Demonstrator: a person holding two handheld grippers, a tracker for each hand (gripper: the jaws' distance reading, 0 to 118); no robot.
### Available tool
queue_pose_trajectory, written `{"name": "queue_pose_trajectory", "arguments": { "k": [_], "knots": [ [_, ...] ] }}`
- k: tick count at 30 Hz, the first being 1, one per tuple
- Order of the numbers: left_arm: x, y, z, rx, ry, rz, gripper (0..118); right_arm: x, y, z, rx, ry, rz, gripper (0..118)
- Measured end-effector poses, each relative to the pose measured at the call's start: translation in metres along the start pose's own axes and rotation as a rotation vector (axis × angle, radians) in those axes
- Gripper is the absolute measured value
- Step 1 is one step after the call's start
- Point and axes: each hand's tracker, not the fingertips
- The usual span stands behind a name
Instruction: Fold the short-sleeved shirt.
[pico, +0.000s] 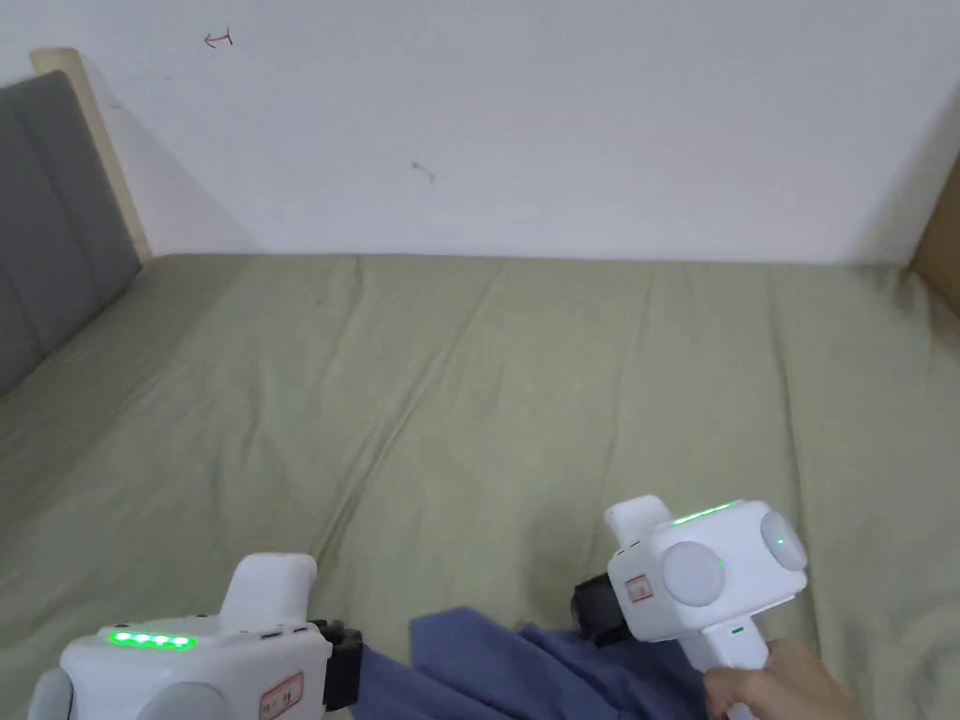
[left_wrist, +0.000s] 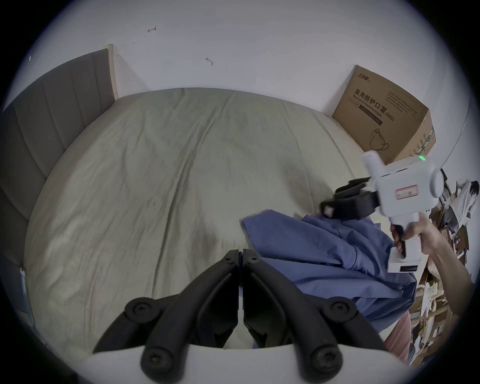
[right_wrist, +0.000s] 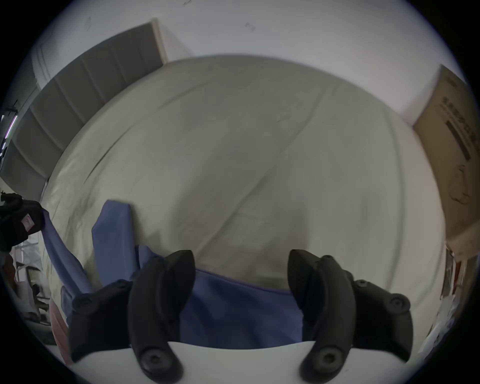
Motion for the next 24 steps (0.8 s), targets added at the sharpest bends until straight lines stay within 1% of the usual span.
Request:
{"name": "queue_pose_trajectory", "arguments": {
  "k": [2,3,4,5,6,7,8,9,11,12,14,16,18,19,23,24],
  "knots": [
    [-0.003,-0.004,-0.005,-0.005,-0.010,0.016,1,-0.008,0.000,-0.013,-0.006,0.029,0.022,77],
    [-0.004,-0.004,-0.006,-0.006,-0.010,0.018,1,-0.011,-0.001,-0.016,-0.006,-0.030,0.052,77],
    [-0.005,-0.005,-0.008,-0.006,-0.008,0.019,1,-0.013,-0.003,-0.016,0.005,-0.022,0.045,75],
    [-0.006,-0.005,-0.008,-0.012,0.000,0.023,1,-0.010,-0.004,-0.012,0.006,-0.023,0.022,68],
    [-0.009,-0.007,-0.011,-0.014,0.002,0.020,1,-0.007,-0.005,-0.006,0.028,0.003,-0.011,56],
    [-0.011,-0.008,-0.013,-0.015,0.002,0.022,1,-0.004,-0.008,-0.006,0.032,0.023,-0.016,39],
    [-0.012,-0.008,-0.014,-0.020,0.003,0.030,1,-0.006,-0.010,-0.006,0.021,-0.002,-0.002,24],
    [-0.013,-0.008,-0.015,-0.020,0.003,0.035,1,-0.006,-0.010,-0.007,0.013,-0.035,0.030,5],
    [-0.017,-0.009,-0.014,-0.027,0.009,0.052,1,-0.002,-0.009,-0.001,0.011,-0.040,0.013,2],
    [-0.018,-0.010,-0.013,-0.025,0.007,0.054,1,0.000,-0.010,0.003,0.016,-0.007,-0.029,2],
    [-0.014,-0.007,-0.007,-0.028,0.012,0.059,1,0.007,-0.009,0.007,0.015,0.019,-0.054,2],
    [-0.014,-0.005,-0.001,-0.023,0.020,0.051,1,0.015,-0.007,0.022,0.036,0.064,-0.110,2],
    [-0.013,-0.004,0.006,-0.017,0.027,0.038,1,0.026,-0.005,0.046,0.095,0.093,-0.177,2],
    [-0.012,-0.002,0.012,-0.010,0.038,0.032,1,0.031,-0.003,0.059,0.121,0.098,-0.192,2],
    [-0.002,0.017,0.047,0.050,0.066,0.004,1,0.054,0.003,0.127,0.251,0.068,-0.228,2],
    [0.001,0.022,0.057,0.066,0.071,-0.011,1,0.059,0.004,0.147,0.268,0.077,-0.236,2]
  ]
}}
